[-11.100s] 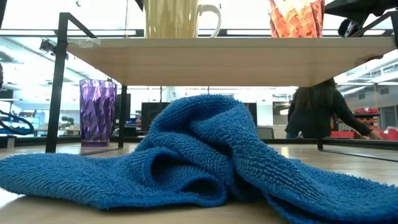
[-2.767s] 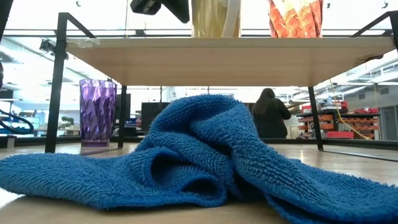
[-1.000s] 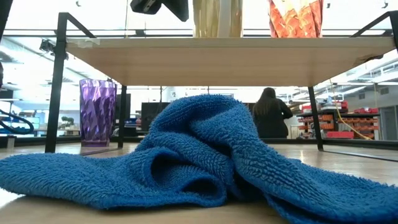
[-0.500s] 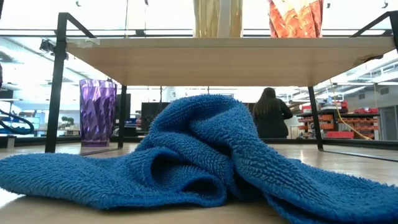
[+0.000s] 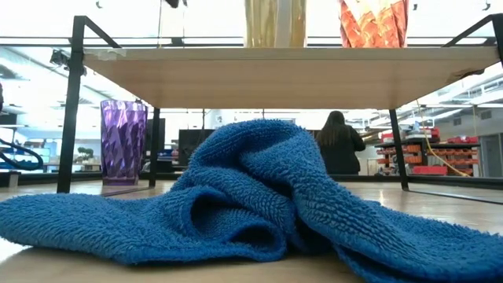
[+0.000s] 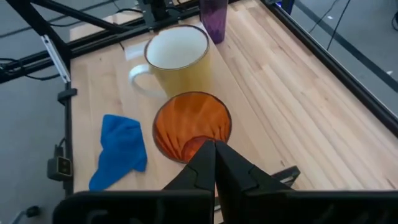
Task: Stack small to large cups/mugs on shelf
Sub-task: Put the violet cup on the shelf
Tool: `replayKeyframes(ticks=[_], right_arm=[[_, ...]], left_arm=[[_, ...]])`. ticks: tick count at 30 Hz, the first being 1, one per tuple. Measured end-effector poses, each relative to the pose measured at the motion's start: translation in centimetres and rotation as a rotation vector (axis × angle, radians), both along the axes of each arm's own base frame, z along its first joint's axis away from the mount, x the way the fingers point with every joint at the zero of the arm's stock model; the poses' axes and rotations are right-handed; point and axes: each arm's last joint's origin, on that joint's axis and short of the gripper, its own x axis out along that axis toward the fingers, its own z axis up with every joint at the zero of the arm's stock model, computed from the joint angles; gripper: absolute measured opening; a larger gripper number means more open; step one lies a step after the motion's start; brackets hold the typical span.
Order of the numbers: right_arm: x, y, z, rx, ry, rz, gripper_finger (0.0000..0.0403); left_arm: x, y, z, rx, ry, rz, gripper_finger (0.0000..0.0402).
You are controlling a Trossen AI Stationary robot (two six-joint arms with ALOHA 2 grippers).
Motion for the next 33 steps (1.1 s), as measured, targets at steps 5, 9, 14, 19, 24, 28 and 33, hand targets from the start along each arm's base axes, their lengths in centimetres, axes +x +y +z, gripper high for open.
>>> replayKeyframes(ticks=[5, 9, 14, 19, 24, 28, 33], right_arm=[[-0.3, -0.1, 0.0, -0.006, 0.008, 0.008, 0.0011], [-0.3, -0.1, -0.2, -0.018, 0.027, 0.003, 0.001], [-0.5, -0.2, -0.3, 0.016, 0.033, -0.025, 0.0011], [-1.0, 0.1, -0.2, 0.033, 0.03, 0.008, 0.0011], [-2.6, -0.4, 0.0, 0.03, -0.01, -0.005, 0.0011], [-4.6, -1.7, 0.0, 0.051, -0.115, -0.048, 0.0012], [-6.5, -3.4, -1.9, 0.104, -0.222, -0.067, 0.0012]], left_arm=[[-0.8, 1.5, 0.0, 0.013, 0.067, 0.055, 0.0013], [-1.2, 3.3, 0.3, 0.018, 0.054, 0.102, 0.0016], [-2.7, 6.4, 1.2, 0.038, 0.033, 0.173, 0.0032], [-5.3, 9.3, 2.5, 0.048, -0.008, 0.255, 0.0043], [-8.3, 11.0, 3.8, 0.064, -0.066, 0.356, 0.0044], [-9.9, 11.3, 4.5, 0.063, -0.102, 0.395, 0.0038], [-10.4, 11.4, 4.7, 0.073, -0.104, 0.382, 0.0035]])
